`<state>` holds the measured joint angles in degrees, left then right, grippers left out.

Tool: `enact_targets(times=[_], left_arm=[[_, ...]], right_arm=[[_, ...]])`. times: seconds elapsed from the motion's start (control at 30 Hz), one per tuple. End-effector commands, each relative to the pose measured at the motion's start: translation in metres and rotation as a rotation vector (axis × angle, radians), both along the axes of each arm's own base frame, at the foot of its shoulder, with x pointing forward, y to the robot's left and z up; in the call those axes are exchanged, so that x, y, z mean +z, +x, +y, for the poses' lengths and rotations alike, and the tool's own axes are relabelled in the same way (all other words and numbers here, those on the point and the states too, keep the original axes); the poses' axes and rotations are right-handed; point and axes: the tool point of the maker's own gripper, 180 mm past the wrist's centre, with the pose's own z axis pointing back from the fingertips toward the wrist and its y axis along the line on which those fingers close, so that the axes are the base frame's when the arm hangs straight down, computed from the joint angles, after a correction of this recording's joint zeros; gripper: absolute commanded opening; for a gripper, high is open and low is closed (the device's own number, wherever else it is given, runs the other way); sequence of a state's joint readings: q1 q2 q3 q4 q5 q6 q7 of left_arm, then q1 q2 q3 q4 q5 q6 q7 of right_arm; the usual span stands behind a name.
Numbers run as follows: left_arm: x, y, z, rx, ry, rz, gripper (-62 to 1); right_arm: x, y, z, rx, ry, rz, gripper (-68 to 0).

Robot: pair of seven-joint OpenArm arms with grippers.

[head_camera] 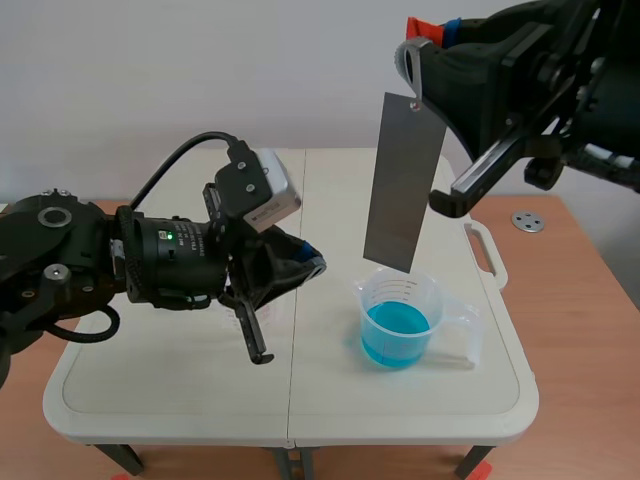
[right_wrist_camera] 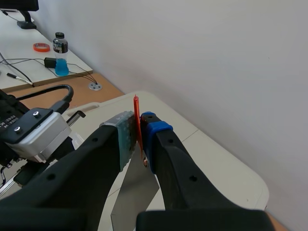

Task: Hold the metal plate by the orange handle, dip it into the blue solution, take it out and point at it, then put the plate back in the beaker on the left.
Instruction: 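Raise the plate and point at it, then put the plate into the left beaker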

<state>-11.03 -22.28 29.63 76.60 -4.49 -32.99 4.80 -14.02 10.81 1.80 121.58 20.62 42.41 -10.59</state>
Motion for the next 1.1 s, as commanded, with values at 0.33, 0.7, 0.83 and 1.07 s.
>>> enact_targets(times=[0.33,0.7,0.83,1.07], left_arm=[[0.019,-0.025,0.076,0.131,-0.013,-0.041,-58.6],[0.009,-0.07,0.161,0.3,0.038,0.051,-58.6],[0.004,-0.09,0.186,0.36,0.055,0.084,-58.6],[-0.008,-0.128,0.219,0.452,0.106,0.145,-58.6]], right_arm=[[0.012,-0.003,0.002,0.017,0.017,-0.038,-66.2],[0.013,-0.003,0.002,0.017,0.018,-0.039,-66.2],[0.014,-0.003,0.003,0.022,0.03,-0.039,-66.2],[0.017,-0.003,0.003,0.025,0.04,-0.045,-66.2]])
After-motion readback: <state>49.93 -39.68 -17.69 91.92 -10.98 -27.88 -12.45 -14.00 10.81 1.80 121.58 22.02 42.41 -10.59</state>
